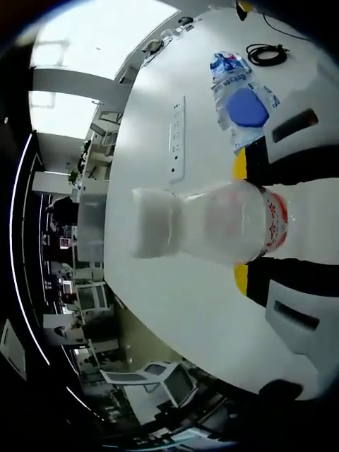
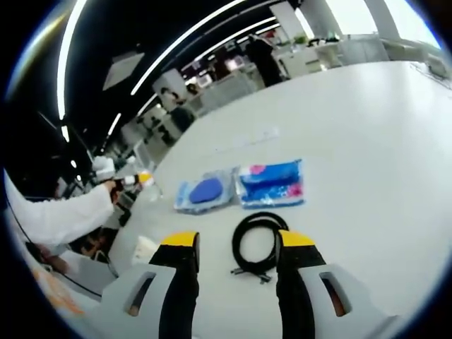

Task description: Arrange the tabletop items into an orderly group along one side of the table until the central work area is clear of visible clutter.

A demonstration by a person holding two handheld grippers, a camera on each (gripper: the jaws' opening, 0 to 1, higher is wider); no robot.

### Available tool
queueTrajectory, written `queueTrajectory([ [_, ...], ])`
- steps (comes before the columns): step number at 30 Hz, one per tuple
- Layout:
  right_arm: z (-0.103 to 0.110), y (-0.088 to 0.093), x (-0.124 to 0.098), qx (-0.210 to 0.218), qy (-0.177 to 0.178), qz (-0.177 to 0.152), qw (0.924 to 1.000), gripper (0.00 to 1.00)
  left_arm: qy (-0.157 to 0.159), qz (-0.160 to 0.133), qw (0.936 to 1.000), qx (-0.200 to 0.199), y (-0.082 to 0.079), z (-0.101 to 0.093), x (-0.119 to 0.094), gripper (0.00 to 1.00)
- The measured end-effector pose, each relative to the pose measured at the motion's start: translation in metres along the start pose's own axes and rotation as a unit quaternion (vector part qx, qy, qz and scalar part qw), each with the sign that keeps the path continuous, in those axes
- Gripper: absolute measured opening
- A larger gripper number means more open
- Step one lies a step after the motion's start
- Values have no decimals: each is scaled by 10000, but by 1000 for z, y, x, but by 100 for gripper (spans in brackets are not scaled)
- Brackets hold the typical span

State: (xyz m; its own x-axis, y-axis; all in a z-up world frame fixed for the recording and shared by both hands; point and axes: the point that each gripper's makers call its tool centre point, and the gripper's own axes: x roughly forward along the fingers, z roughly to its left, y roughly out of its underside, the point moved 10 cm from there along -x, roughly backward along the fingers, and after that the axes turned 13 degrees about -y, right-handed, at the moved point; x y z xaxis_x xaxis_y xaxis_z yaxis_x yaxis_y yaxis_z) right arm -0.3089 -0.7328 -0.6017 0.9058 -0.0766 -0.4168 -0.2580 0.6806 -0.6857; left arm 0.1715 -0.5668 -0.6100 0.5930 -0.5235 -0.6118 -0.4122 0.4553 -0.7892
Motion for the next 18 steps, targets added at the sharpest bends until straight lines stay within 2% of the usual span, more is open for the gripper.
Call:
queueTrajectory([
  [4, 1, 2, 2, -25, -5, 73, 10000, 41, 67, -72, 10000, 2, 1, -3, 3, 39],
  [8, 2, 3, 2, -29, -12, 119, 9999, 41, 147, -19, 9999, -58, 7, -5, 10, 38],
  [17, 1, 2, 1, -51, 17, 137, 9999, 41, 191, -55, 9998, -17, 18, -9, 9, 39],
  [18, 1, 2, 1, -27, 13, 138, 9999, 41, 184, -231, 9996, 39, 16, -8, 9, 39],
])
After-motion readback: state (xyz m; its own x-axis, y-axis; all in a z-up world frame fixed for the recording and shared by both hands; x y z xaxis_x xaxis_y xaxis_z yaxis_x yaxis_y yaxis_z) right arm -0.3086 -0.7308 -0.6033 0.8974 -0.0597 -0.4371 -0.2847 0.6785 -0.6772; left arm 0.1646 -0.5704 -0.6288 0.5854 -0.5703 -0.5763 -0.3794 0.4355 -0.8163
